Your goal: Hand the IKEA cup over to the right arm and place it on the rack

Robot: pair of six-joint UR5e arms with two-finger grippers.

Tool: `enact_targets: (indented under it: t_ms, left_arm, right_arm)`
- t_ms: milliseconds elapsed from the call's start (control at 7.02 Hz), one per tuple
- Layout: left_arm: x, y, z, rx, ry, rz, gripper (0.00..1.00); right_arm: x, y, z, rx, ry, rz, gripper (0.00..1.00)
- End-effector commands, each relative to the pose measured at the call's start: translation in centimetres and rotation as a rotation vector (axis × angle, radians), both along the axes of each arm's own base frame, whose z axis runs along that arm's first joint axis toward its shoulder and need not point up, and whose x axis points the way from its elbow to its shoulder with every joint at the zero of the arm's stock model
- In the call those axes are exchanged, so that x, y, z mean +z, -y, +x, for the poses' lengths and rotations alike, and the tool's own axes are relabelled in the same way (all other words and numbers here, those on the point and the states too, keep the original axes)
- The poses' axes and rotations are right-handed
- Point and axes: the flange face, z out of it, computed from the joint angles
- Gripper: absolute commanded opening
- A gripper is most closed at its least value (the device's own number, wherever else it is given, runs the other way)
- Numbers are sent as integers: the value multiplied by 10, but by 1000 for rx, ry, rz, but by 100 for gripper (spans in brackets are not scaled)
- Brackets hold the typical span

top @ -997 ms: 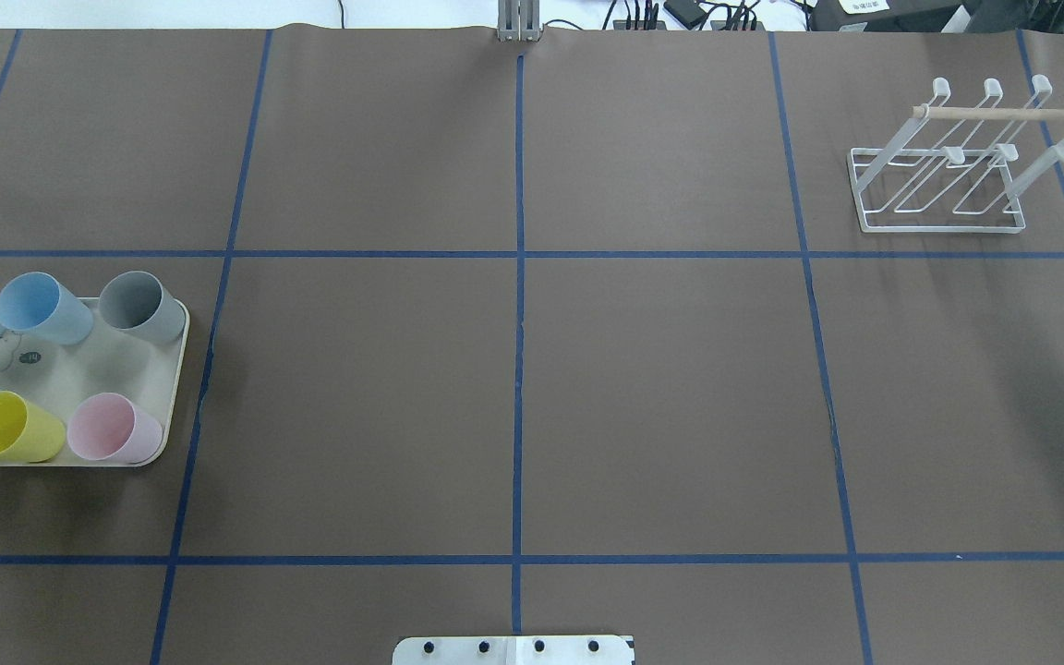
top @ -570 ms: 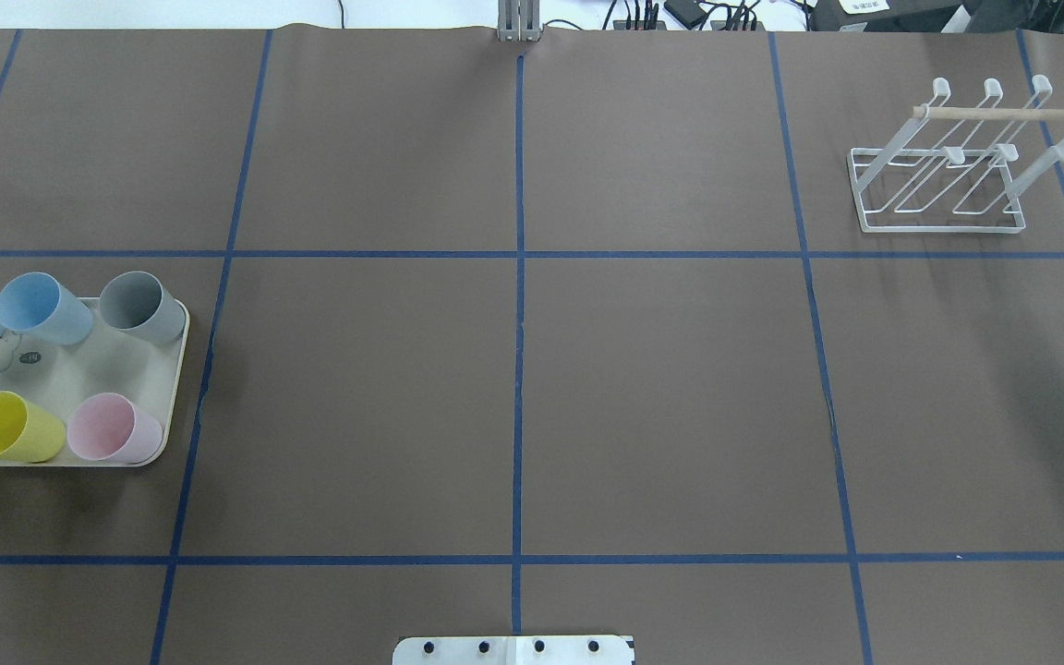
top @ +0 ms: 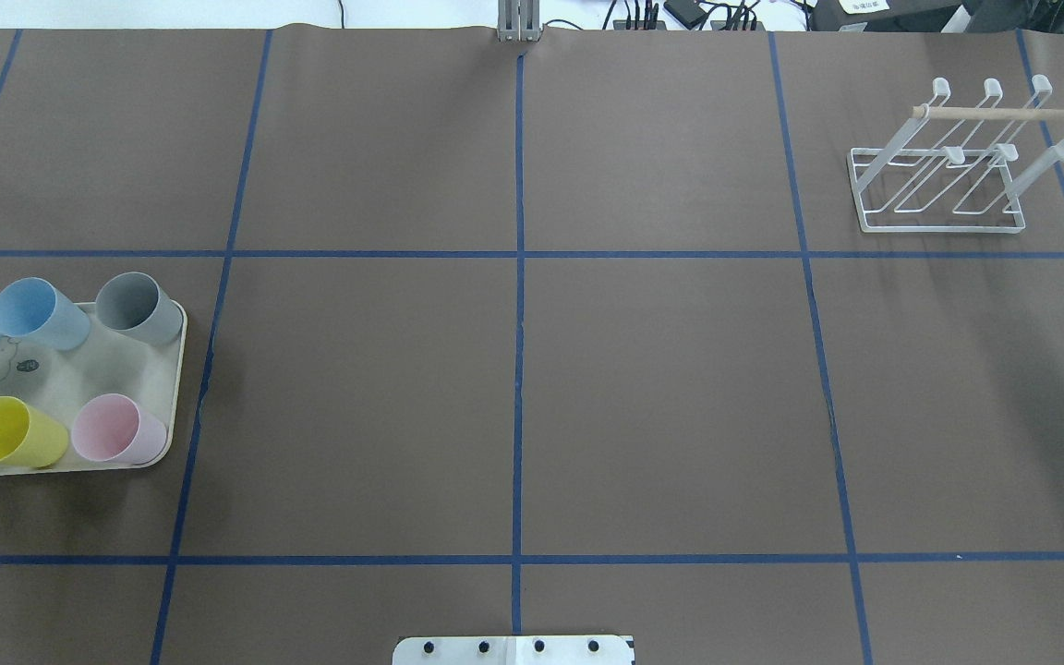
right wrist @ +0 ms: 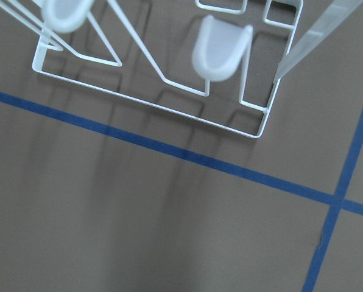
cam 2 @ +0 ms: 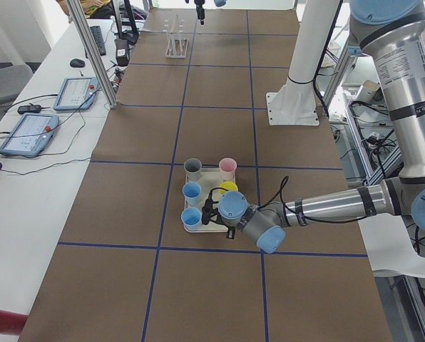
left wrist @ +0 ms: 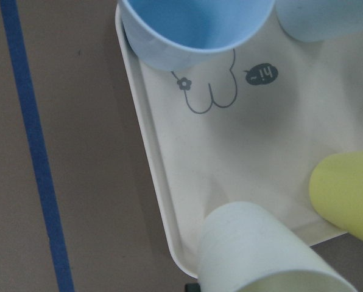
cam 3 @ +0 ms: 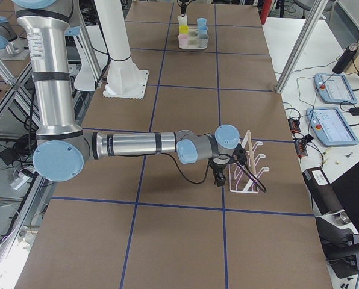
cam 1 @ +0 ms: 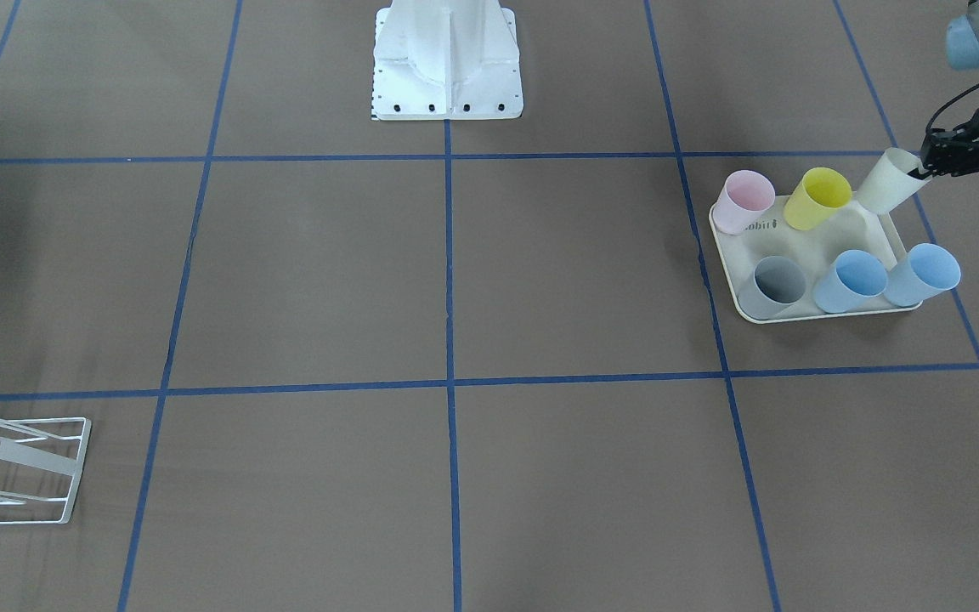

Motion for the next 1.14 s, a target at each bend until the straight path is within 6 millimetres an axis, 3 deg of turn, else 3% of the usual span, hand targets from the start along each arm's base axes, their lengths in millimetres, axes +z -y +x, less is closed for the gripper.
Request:
enact_targets:
  t_ms: [0,142,285,427,570,712,997]
  left_arm:
    - [-35,14,-38,-103,-43,44,0]
    - [-59,23,-43,-127,-45,61,0]
    - [-101,55,-41,-140,-39,40,0]
    - [-150,80,-42,-157,-51,80,0]
    - [-185,97,-37,-198,-91,45,0]
    - [-229,115,-28,-237,-129,19,0]
    - [-293,127,5,-229,-193,-4,0]
  right_arm:
    - [-8,5,-1,0,5,13,100]
    - [-15,8,-2,10,11,14,100]
    - [-38,19,-20,60,56,-60,100]
    - [-63,26,-46,86,104,-98,100]
    - [-86,28,-82,87,143,-78,100]
    - [-115,29,-111,132,198,-79,100]
    - [-196,41,-169,303,307,-124,100]
